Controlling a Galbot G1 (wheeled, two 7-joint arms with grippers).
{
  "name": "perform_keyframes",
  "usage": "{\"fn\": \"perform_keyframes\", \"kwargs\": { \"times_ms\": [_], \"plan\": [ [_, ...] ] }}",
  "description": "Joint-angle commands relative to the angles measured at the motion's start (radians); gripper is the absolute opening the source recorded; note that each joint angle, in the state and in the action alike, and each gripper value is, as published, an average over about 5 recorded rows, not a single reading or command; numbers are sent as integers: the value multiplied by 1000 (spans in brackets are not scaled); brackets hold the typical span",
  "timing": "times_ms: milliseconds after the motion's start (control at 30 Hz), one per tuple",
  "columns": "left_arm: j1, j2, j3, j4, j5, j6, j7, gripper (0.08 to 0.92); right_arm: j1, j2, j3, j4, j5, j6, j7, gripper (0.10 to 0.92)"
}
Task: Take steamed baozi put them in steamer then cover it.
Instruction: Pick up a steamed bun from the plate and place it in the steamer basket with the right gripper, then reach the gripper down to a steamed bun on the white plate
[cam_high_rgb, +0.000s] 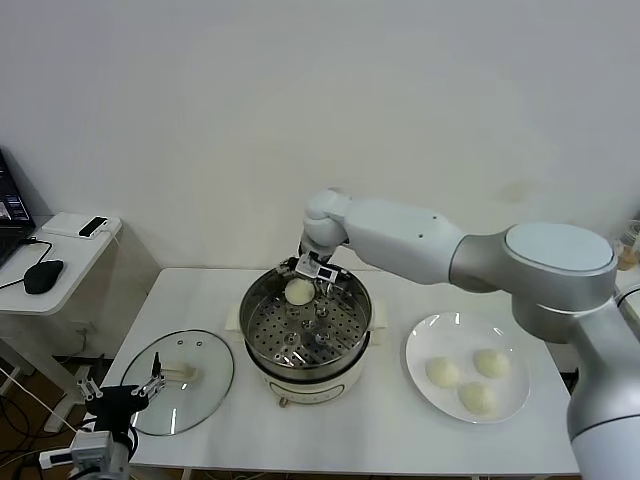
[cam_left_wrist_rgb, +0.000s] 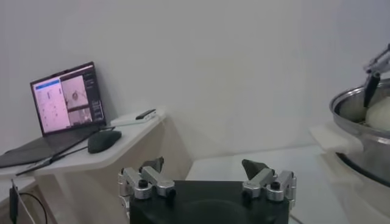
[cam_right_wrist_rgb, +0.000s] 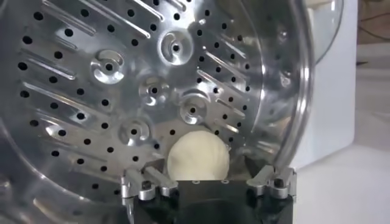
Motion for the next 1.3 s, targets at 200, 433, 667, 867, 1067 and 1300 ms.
{"fn": "perform_keyframes", "kwargs": {
  "times_ms": [200,433,667,867,1067,1300],
  "plan": [
    [-4,29,-11,-23,-17,15,7,823,178,-355,56,396,278,-503,-105,823],
    [-13,49,-12,-22,-30,23,9,823,183,-632,80,561,295,-661,-81,823],
    [-25,66,-7,-7,-33,27,10,823,75,-868,62,652,218,-690,-60,823],
    [-30,74,-7,-8,-32,32,10,823,-150,-946,153,666,143,-680,-64,823],
    [-27,82,-23,-20,-32,41,9,823,-317,-945,241,646,81,-664,-57,823],
    [-19,70,-26,-22,-30,40,9,823,-455,-902,312,592,43,-660,-43,823]
  ]
}}
